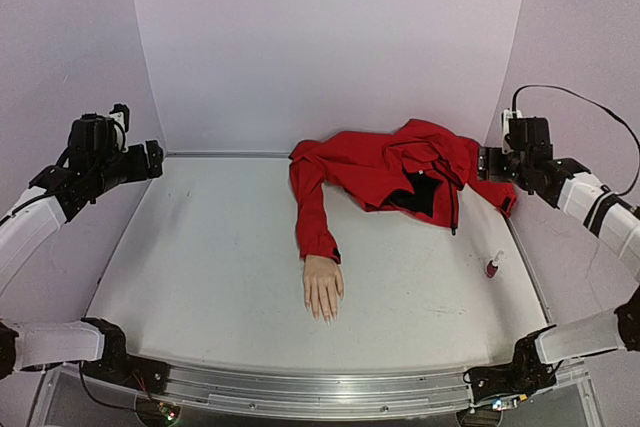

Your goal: Paint the nails

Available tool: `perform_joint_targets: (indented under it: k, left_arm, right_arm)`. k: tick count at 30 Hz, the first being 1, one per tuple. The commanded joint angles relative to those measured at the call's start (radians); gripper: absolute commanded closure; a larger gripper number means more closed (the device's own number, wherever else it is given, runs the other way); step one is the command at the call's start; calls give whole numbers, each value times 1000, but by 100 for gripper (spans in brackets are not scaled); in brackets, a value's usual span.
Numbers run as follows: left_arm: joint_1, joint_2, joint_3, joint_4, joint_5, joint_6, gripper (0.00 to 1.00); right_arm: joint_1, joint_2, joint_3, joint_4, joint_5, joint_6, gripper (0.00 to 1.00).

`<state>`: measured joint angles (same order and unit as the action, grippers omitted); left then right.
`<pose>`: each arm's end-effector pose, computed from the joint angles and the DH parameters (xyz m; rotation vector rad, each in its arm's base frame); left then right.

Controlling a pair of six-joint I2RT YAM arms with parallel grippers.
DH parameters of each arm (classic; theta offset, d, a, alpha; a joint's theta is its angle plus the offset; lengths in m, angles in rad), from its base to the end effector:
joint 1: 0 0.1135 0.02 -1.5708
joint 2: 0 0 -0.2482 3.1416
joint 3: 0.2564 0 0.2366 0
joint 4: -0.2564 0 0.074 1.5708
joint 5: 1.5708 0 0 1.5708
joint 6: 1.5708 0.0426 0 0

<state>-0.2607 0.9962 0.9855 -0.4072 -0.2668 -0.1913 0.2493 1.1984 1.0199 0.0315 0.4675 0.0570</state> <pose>0.2153 -0.0458 0.3327 -0.1032 1.9705 -0.0293 0.2726 0.0496 0.3467 0.1812 1.6953 -0.1732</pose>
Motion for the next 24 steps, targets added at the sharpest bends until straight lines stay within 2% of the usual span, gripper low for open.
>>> perform_joint_targets:
  k: [1, 12, 17, 24]
  left_arm:
    - [54, -18, -8, 60, 60, -33, 1]
    - [117, 2, -19, 96, 162, -70, 1]
    - [124, 9, -9, 111, 220, -77, 1]
    - [127, 21, -3, 128, 293, -97, 0]
  right_arm:
    - [-93, 61, 13, -141, -37, 135, 2]
    - [-340, 113, -80, -427, -316, 360, 2]
    - [-376, 104, -150, -512, -385, 432, 10]
    - [-370, 92, -218, -546, -497, 452, 20]
